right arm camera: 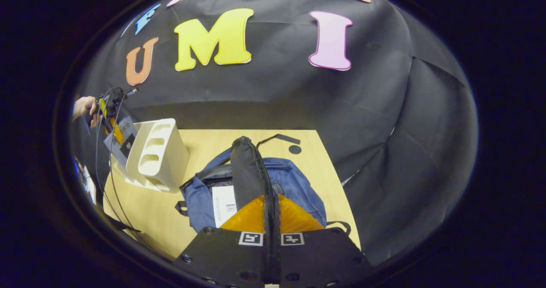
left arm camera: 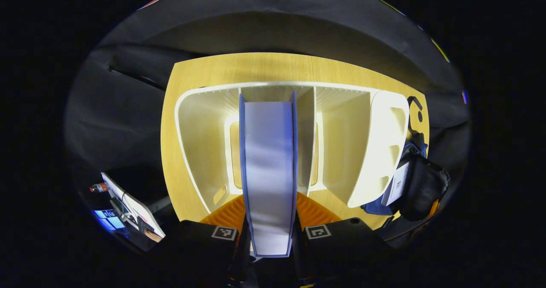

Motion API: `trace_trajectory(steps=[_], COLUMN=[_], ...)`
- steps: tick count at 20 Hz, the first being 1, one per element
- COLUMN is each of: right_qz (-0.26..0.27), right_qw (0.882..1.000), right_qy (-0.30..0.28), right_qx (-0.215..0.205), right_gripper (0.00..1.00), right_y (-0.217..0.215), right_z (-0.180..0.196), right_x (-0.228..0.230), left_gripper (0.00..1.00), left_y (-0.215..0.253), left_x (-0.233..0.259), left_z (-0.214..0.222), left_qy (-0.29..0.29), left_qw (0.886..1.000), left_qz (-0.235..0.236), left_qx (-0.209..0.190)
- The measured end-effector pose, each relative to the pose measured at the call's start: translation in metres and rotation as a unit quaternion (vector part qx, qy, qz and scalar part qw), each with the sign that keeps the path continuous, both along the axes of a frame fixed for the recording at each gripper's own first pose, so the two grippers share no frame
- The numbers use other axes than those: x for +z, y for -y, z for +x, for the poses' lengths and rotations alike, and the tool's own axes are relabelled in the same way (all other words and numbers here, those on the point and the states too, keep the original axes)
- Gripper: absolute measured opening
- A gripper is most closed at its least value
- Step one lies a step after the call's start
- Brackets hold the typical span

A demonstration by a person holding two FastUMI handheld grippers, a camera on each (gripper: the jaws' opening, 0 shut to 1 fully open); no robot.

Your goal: Open the schoolbag, grab two books from the bookshelf and put them into the schoolbag.

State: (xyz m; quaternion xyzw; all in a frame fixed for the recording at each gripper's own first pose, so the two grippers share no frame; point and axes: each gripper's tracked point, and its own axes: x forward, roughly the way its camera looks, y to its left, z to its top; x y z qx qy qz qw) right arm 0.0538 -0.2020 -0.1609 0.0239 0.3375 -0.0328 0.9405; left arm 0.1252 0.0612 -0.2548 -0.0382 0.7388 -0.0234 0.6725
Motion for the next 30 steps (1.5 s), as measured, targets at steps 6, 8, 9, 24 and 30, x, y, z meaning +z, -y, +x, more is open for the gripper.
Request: trace_trajectory(steps=[6,8,9,24,30], right_qz=[0.000,-0.002,-0.001,-0.014,-0.026], right_qw=[1.000,1.000,1.000,1.000,0.999], right_qy=[0.003,0.004,0.004,0.003,0.006], right_qx=[0.012,0.015,0.016,0.021,0.023], right_gripper=[0.01,0.01,0.01,0.01,0.01], right_y=[-0.002,-0.003,-0.004,-0.006,-0.010], right_z=[0.000,-0.001,-0.002,-0.015,-0.015], right_x=[-0.001,0.000,0.000,0.001,0.002], left_gripper=[0.41,0.40,0.40,0.40,0.40], left_y=[-0.008,-0.017,-0.020,0.046,0.114], left_x=[0.054,0.077,0.089,0.170,0.150], left_z=[-0.027,-0.039,-0.046,-0.137,-0.165], left_qy=[0.035,0.053,0.061,0.160,0.166], left_qw=[0.999,0.998,0.998,0.946,0.900], left_qz=[-0.024,-0.028,-0.031,-0.277,-0.395], left_qx=[0.000,-0.006,-0.005,0.052,0.079])
